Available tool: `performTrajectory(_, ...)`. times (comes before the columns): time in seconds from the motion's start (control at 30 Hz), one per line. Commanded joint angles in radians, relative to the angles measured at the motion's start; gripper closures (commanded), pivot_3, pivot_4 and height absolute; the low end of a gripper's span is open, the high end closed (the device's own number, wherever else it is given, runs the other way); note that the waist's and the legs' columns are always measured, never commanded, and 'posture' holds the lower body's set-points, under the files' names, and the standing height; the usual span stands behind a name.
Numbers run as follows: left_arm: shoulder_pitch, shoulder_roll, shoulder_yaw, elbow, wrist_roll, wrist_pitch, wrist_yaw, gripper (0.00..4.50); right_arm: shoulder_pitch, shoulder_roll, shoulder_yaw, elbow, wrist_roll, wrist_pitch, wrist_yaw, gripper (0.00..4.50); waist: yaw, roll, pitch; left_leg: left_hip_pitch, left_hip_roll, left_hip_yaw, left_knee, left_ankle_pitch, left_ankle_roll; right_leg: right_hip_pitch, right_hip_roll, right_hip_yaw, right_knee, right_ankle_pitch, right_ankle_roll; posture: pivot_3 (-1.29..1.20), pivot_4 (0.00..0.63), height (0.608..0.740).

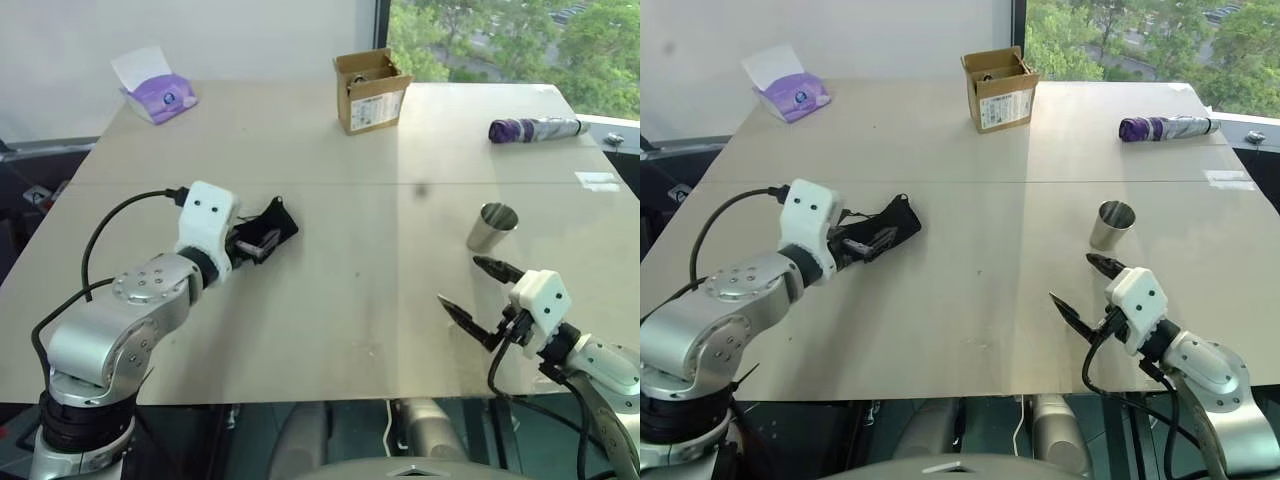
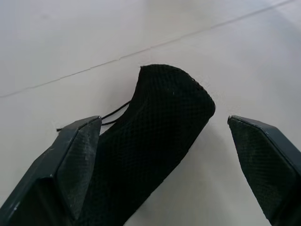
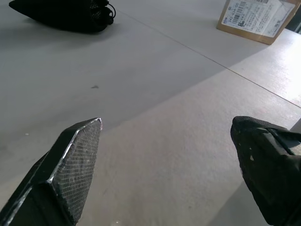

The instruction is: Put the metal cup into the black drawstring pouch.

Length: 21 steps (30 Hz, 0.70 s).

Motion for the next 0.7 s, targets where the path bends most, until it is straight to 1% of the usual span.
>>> performTrajectory(0.03, -0.042, 0.014, -0.006, 0.006, 0.046, -0.002, -0.014, 0.02, -0.012, 0.001, -0.006, -0.055, 0.014, -0.003, -0.01, 0.0, 0.001, 0.0, 0.0, -0.001, 0.0, 0.0, 0.0, 0.0, 0.0, -0.001, 0.0, 0.0, 0.0, 0.0, 0.0, 0.0, 0.15, 0.74)
performTrajectory(0.07, -0.064, -0.008, -0.011, 0.012, 0.056, 0.016, 0.005, 0.02, -0.017, 0.0, -0.005, -0.057, 0.014, -0.002, -0.013, 0.0, 0.001, 0.0, 0.0, -0.001, 0.0, 0.0, 0.0, 0.0, 0.0, -0.001, 0.0, 0.0, 0.0, 0.0, 0.0, 0.0, 0.15, 0.74)
performTrajectory(0.1, -0.096, -0.053, -0.001, 0.017, 0.065, 0.076, 0.057, 0.02, -0.021, 0.0, -0.004, -0.061, 0.017, 0.0, -0.015, 0.0, 0.003, 0.0, 0.0, -0.001, 0.0, 0.0, 0.0, 0.0, 0.0, -0.001, 0.0, 0.0, 0.0, 0.0, 0.0, 0.0, 0.15, 0.74)
performTrajectory(0.13, -0.14, -0.12, 0.019, 0.022, 0.076, 0.147, 0.12, 0.02, -0.027, -0.001, -0.003, -0.064, 0.017, 0.0, -0.016, 0.0, 0.005, 0.0, 0.0, -0.001, 0.0, 0.0, 0.0, 0.0, 0.0, -0.001, 0.0, -0.001, 0.0, 0.0, 0.0, 0.0, 0.15, 0.74)
performTrajectory(0.17, -0.18, -0.166, 0.019, 0.02, 0.098, 0.2, 0.169, 0.02, -0.033, -0.002, -0.003, -0.068, 0.02, 0.003, -0.017, 0.0, 0.008, -0.001, 0.0, -0.001, -0.001, -0.001, 0.0, 0.0, 0.0, 0.0, -0.001, -0.001, 0.0, 0.0, 0.0, 0.0, 0.15, 0.74)
performTrajectory(0.3, -0.337, -0.353, 0.051, 0.037, 0.173, 0.472, 0.263, 0.02, -0.067, -0.01, -0.007, -0.088, 0.044, 0.032, -0.02, 0.0, 0.003, -0.002, 0.001, -0.006, -0.002, -0.004, 0.006, 0.0, 0.0, -0.001, -0.001, -0.003, 0.0, 0.001, 0.001, 0.0, 0.15, 0.74)
performTrajectory(0.4, -0.424, -0.465, 0.028, 0.083, 0.235, 0.527, 0.35, 0.02, -0.103, -0.021, -0.009, -0.09, 0.055, 0.054, -0.016, 0.0, 0.0, -0.002, 0.001, -0.006, -0.002, -0.005, 0.006, 0.0, 0.0, -0.001, -0.001, -0.004, 0.001, 0.001, 0.001, 0.0, 0.15, 0.74)
performTrajectory(0.53, -0.488, -0.525, 0.001, 0.162, 0.31, 0.528, 0.435, 0.02, -0.145, -0.035, -0.017, -0.087, 0.073, 0.08, -0.009, 0.0, -0.001, -0.002, 0.001, -0.006, -0.002, -0.005, 0.005, 0.0, 0.0, -0.001, -0.001, -0.004, 0.001, 0.001, 0.001, 0.0, 0.15, 0.74)
performTrajectory(0.7, -0.549, -0.556, -0.017, 0.264, 0.374, 0.528, 0.484, 0.02, -0.174, -0.051, -0.026, -0.077, 0.091, 0.095, -0.001, 0.0, 0.002, -0.002, 0.001, -0.006, -0.002, -0.006, 0.005, 0.0, 0.0, -0.001, -0.001, -0.004, 0.001, 0.001, 0.0, 0.0, 0.15, 0.74)
